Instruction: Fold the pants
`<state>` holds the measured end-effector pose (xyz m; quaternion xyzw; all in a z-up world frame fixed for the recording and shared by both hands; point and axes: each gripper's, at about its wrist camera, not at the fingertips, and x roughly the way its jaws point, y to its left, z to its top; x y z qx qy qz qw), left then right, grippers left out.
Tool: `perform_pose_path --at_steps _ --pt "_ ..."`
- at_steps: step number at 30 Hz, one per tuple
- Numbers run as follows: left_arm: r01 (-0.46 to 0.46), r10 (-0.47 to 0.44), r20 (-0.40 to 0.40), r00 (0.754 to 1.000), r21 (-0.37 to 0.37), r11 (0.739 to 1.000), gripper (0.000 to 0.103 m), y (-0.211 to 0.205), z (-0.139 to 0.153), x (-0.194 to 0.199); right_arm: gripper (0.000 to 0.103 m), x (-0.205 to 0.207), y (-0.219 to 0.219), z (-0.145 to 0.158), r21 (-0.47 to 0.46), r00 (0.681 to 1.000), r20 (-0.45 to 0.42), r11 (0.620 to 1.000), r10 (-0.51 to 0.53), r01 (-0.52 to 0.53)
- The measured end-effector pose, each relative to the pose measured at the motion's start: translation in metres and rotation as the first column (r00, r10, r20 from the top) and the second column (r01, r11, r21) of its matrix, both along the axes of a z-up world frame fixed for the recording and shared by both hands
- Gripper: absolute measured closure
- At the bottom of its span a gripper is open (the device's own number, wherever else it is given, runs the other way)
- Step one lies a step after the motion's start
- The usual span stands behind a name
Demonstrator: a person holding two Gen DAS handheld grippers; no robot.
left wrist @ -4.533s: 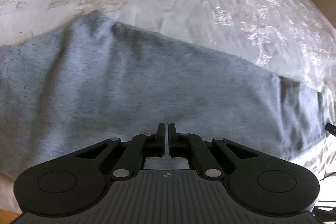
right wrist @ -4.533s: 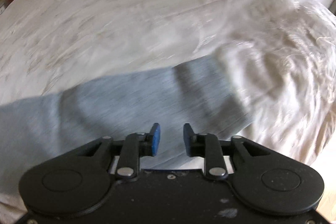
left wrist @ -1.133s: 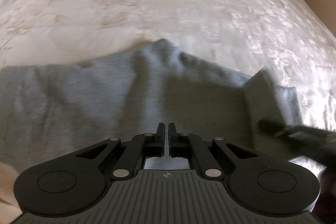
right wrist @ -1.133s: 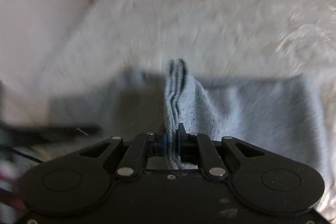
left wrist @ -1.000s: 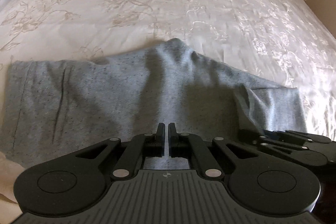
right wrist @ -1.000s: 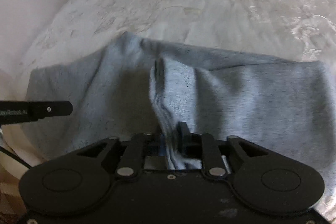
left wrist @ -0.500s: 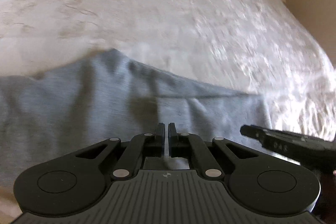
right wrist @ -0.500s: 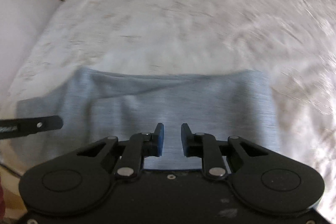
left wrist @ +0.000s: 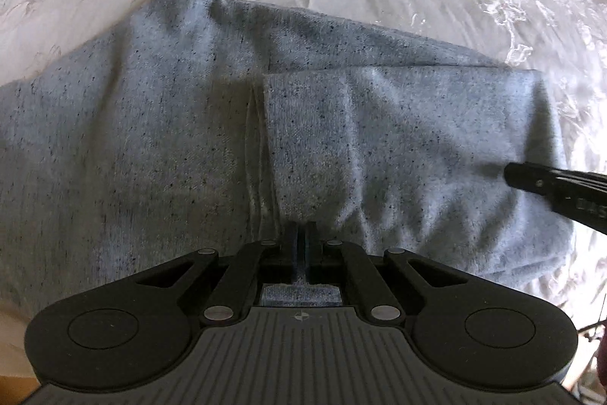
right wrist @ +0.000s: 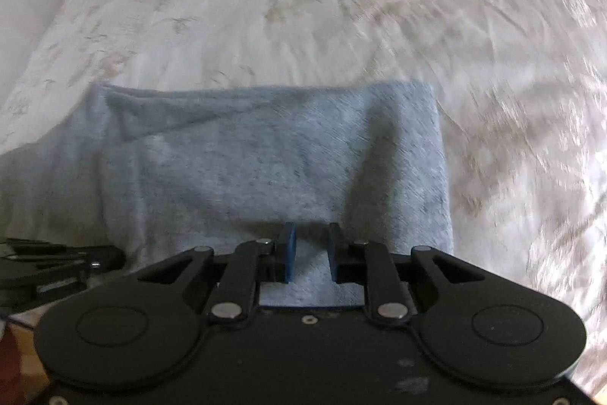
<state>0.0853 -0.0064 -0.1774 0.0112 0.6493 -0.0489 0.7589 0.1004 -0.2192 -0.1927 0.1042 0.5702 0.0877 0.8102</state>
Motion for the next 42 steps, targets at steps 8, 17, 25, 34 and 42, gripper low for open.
perform_pose_path --at_steps 8,17,25,34,42 --pt "-0.052 0.052 -0.008 0.999 0.029 0.998 0.099 -0.003 -0.003 0.001 0.082 0.042 0.007 -0.009 -0.026 0.999 0.02 0.999 0.035 -0.034" --pt "-0.087 0.087 -0.008 0.996 0.054 0.995 0.098 -0.01 -0.006 -0.007 0.088 0.072 0.003 -0.026 -0.048 0.999 0.0 0.998 0.037 -0.037" --pt "-0.113 0.114 -0.008 0.993 0.066 0.991 0.098 -0.004 -0.007 -0.02 0.083 0.063 0.001 -0.02 -0.024 0.999 0.014 0.999 0.031 -0.031" --pt "-0.218 0.217 0.031 0.976 0.018 0.976 0.098 0.059 0.005 -0.063 0.077 0.025 0.047 0.011 0.061 0.981 0.145 0.988 0.132 -0.142" --pt "-0.324 0.326 0.107 0.939 -0.035 0.945 0.098 0.145 0.021 -0.105 0.072 0.012 0.12 -0.009 0.007 0.972 0.1 0.977 0.211 -0.213"
